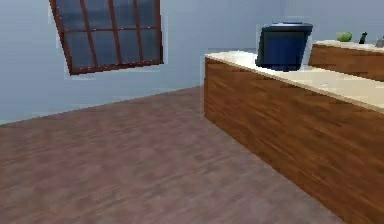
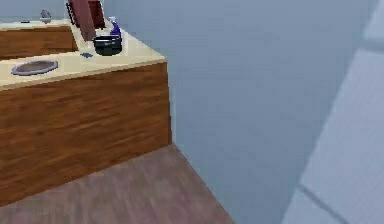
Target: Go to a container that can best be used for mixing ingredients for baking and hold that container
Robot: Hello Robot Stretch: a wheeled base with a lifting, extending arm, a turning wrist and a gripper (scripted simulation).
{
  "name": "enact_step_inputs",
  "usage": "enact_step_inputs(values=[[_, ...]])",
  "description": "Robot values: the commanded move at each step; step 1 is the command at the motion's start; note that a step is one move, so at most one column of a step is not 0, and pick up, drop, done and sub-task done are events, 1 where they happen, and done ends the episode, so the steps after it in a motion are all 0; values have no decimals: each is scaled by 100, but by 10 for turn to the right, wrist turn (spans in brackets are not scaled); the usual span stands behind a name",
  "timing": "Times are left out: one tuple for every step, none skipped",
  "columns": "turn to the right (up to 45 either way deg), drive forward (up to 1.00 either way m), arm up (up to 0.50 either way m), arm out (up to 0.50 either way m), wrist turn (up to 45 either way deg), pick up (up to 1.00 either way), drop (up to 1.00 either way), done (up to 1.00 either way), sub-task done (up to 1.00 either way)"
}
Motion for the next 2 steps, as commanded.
enact_step_inputs(values=[[-60, 0, 0, 0, 0, 0, 0, 0, 0], [0, 100, 0, 0, 0, 0, 0, 0, 0]])
